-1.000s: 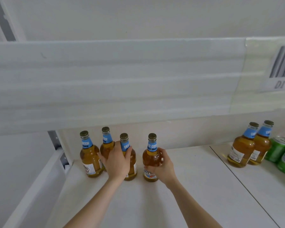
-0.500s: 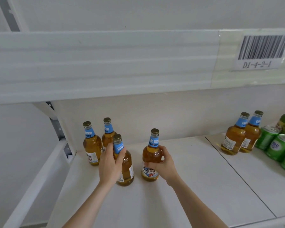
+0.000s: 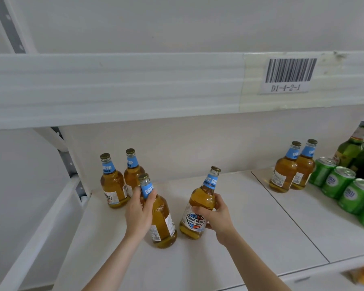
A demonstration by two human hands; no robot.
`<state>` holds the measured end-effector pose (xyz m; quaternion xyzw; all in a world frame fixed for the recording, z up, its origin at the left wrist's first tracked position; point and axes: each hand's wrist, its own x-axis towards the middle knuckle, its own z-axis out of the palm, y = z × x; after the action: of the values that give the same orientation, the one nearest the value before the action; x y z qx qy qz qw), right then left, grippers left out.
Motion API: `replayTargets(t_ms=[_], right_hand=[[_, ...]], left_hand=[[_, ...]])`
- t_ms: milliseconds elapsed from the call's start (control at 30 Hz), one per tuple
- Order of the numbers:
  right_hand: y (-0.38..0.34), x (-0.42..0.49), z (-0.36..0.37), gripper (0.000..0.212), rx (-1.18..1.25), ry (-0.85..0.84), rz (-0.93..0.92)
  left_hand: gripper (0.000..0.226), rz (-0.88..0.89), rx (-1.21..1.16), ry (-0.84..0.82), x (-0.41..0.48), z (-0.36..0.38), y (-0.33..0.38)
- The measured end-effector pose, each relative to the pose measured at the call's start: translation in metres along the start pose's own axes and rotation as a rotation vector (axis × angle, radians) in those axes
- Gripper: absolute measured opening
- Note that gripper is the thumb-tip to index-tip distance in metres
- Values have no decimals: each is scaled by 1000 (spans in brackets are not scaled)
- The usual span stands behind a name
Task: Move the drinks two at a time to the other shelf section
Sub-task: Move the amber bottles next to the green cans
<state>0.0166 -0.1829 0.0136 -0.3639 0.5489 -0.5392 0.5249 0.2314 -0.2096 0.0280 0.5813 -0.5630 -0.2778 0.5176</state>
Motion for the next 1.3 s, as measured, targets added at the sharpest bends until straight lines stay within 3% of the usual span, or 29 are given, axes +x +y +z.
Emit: replayTargets(t_ms=[200, 400, 700, 1000, 1300], right_hand=[[-4, -10, -31, 59, -4, -1, -16], [-8, -25, -73, 57, -20, -7, -42], [-22, -58, -171, 58, -92, -31, -84], [-33, -79, -269, 68, -109, 43, -82], [-47, -53, -338, 67, -100, 133, -88]], left_hand=[[36, -20, 14, -9, -15, 19, 13], [25, 15, 59, -25, -48, 47, 45], [27, 28, 105, -12, -122, 116, 88], [25, 41, 97, -52, -176, 195, 130], [31, 74, 80, -149, -162, 274, 155]])
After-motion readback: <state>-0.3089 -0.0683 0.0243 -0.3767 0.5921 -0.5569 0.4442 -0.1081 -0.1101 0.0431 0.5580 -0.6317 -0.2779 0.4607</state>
